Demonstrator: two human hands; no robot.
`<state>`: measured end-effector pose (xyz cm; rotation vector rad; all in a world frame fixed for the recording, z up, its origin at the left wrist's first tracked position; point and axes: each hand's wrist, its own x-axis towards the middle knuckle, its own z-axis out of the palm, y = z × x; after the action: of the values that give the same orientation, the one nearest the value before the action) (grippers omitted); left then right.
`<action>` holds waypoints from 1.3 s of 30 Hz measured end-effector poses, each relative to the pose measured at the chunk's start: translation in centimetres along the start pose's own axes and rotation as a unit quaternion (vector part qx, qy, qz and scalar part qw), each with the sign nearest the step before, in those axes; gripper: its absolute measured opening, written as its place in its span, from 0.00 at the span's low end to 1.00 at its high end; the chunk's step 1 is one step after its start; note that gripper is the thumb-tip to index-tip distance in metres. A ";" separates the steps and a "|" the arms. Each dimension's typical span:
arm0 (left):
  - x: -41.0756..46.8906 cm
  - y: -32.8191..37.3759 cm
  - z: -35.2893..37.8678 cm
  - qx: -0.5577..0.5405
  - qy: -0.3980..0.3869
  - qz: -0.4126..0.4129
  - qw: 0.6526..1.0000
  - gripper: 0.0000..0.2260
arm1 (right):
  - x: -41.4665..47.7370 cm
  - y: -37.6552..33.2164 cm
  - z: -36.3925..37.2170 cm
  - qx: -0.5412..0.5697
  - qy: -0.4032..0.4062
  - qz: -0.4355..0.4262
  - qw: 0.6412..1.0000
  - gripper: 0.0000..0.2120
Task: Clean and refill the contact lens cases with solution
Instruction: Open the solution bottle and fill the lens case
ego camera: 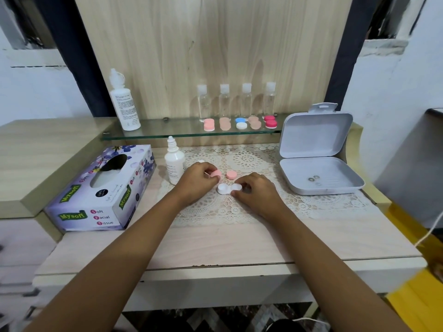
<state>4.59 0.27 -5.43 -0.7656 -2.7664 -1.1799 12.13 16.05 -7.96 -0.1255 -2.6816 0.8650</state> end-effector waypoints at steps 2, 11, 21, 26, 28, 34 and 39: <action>-0.9 0.4 -0.1 -0.024 -0.007 0.018 1.000 0.10 | 0.1 0.0 0.0 0.000 0.000 0.000 1.000 0.12; -1.8 -0.4 0.4 0.042 -0.043 0.081 0.995 0.10 | 0.2 0.1 0.2 -0.004 0.002 -0.001 1.000 0.13; -1.7 -1.1 1.5 0.045 -0.018 0.095 0.994 0.10 | 0.2 0.1 0.2 -0.008 0.006 0.005 1.000 0.14; -2.0 -1.4 1.7 0.040 -0.031 0.111 0.992 0.18 | 0.2 0.1 0.3 -0.013 0.007 0.003 1.000 0.14; -2.1 -1.3 1.7 0.019 -0.028 0.107 0.994 0.15 | 0.2 0.1 0.3 -0.012 0.008 0.002 1.000 0.14; -1.6 -1.5 1.8 0.032 -0.010 0.071 0.997 0.12 | 0.3 0.2 0.3 -0.020 0.002 0.003 1.000 0.15; -1.5 -1.9 1.9 0.031 -0.025 0.080 0.996 0.11 | 0.3 0.2 0.3 -0.012 0.005 0.000 1.000 0.14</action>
<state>5.32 -0.20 -8.36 -1.0014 -2.7065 -1.0548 11.71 16.12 -8.20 -0.1364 -2.6828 0.8298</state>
